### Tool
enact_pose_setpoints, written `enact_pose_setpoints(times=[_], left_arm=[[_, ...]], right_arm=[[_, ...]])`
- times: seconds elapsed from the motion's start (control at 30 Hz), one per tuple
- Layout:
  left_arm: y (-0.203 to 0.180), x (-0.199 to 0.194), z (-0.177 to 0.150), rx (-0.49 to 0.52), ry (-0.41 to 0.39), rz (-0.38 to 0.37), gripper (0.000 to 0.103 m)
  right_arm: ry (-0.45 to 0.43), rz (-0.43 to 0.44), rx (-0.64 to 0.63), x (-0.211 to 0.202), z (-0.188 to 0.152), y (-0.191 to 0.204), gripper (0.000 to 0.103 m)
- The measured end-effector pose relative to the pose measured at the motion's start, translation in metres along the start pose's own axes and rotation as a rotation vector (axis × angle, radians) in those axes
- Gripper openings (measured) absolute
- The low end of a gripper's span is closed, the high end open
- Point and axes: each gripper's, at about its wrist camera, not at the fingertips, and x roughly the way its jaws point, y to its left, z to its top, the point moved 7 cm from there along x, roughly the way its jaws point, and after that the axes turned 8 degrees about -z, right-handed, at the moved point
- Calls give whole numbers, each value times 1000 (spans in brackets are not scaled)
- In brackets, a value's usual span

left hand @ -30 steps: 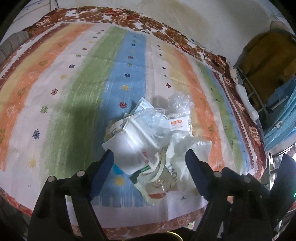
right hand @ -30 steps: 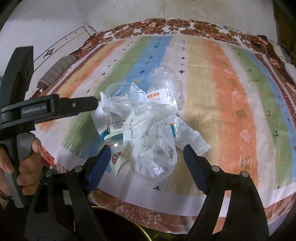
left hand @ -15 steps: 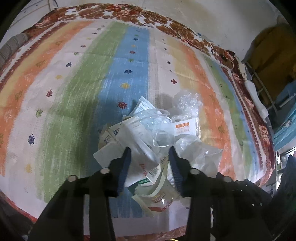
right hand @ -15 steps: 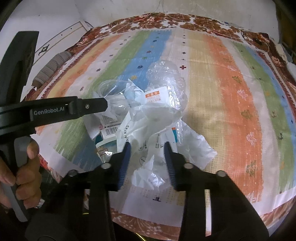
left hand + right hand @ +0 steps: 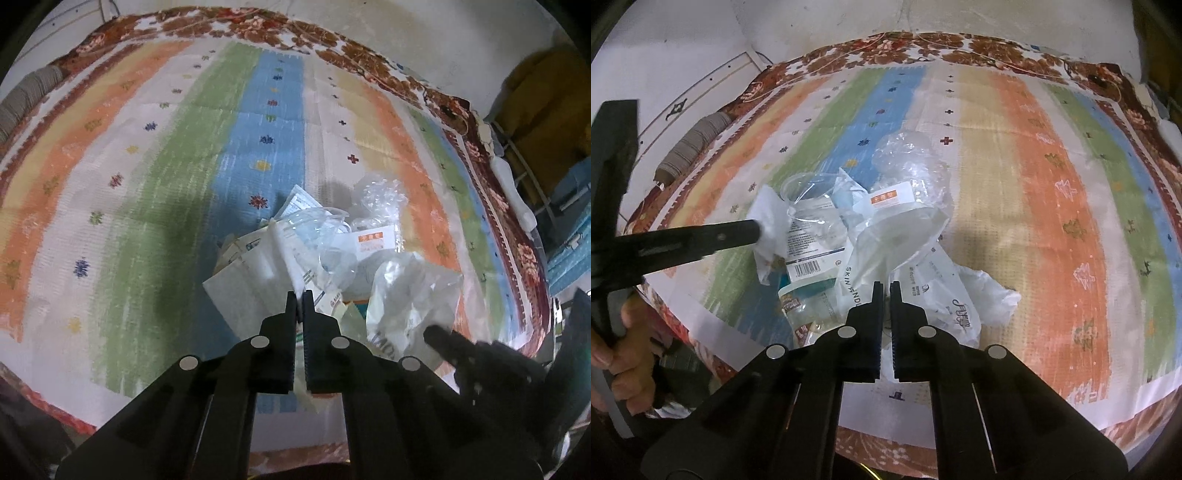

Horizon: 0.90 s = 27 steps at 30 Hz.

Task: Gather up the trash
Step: 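Grasp white tissue with the left gripper while the right gripper grasps a white plastic bag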

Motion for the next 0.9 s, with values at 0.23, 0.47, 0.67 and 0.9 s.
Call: enact_pose_setpoints(times=[0.23, 0.47, 0.67, 0.9], left_arm=[[3, -28, -3, -9, -30, 12, 2], [-6, -48, -13, 27, -31, 19, 2], [-9, -70, -17, 55, -60, 8, 2], [-12, -96, -27, 42, -111, -15, 2]], right_arm=[[-20, 12, 3, -13, 1, 1, 2], [-68, -6, -17, -38, -4, 0, 2], [-110, -12, -30, -63, -9, 2, 2], [-133, 14, 10, -85, -17, 4, 2]])
